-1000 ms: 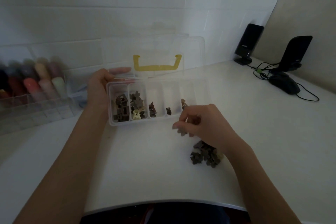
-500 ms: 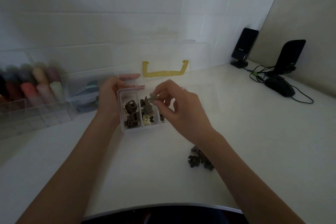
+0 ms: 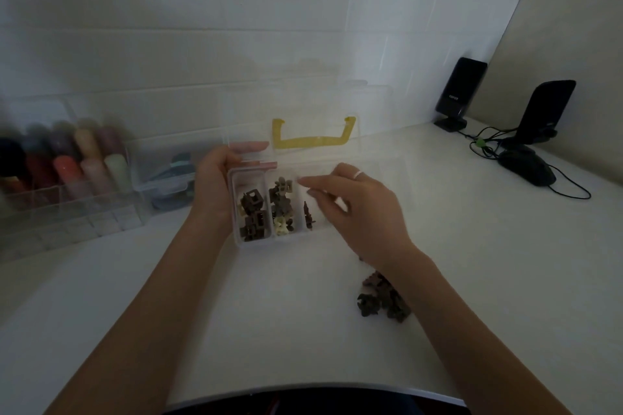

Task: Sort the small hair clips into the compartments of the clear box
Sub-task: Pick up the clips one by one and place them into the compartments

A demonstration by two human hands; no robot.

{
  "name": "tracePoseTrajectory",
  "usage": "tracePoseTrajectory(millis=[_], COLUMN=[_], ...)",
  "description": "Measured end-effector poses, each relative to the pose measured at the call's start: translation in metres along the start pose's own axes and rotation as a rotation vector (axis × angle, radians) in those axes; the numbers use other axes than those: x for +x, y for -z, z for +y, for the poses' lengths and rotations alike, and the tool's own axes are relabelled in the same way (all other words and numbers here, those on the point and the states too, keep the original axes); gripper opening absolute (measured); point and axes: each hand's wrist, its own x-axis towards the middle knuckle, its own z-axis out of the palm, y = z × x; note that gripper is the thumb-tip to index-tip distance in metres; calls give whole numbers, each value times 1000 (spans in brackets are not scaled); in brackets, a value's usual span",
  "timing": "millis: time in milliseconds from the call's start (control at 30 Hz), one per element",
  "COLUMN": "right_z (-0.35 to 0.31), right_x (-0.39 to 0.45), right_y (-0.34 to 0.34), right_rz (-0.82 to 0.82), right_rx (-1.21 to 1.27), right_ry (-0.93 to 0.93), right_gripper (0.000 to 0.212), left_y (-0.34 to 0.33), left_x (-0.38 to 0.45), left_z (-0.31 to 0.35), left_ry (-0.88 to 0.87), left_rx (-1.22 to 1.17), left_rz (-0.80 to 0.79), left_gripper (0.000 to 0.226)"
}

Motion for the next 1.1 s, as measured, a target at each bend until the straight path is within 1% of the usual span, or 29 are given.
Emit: tracePoseTrajectory(millis=[67,167,233,333,367,400,500,533,600,833,1000,1100], right_z=[6,17,25,35,36,36,34,34,35,30,25,21], right_x=[-11,-34,-51,-68,-71,-73,-72,-71,-70,-70,-68,-69], right_y=[14,30,39,45,45,45,40,38,35,26,27,28], right_rz=[43,77,69,-26,-60,-103,-292,-347,-392,-345,-263,-204], right_rx=[-124,-191,-183,-190,-199,-205,-251,-239,-187,-3,2,60], right_ry=[19,-4,-23,-67,-98,-130,-243,-287,-331,-321,-253,-235], right_gripper=[23,21,18,11,12,16,42,47,46,26,24,27], left_y=[-1,-2,-2,-1,0,0,1,1,2,-4,-6,-2], left_x=[0,-2,-2,-1,0,-1,0,0,1,-6,-7,-5], left_z=[1,1,1,0,0,0,-2,-2,-2,3,4,3], left_ry=[-12,-4,0,-9,-12,-13,-12,-11,-13,4,-17,-23], left_rx=[1,-22,-22,-23,-21,-19,-18,-23,-22,-29,-28,-16], left_rz=[-11,-13,-2,7,7,6,4,6,14,5,-15,-20], left_gripper=[41,30,29,28,28,28,30,31,28,30,31,32])
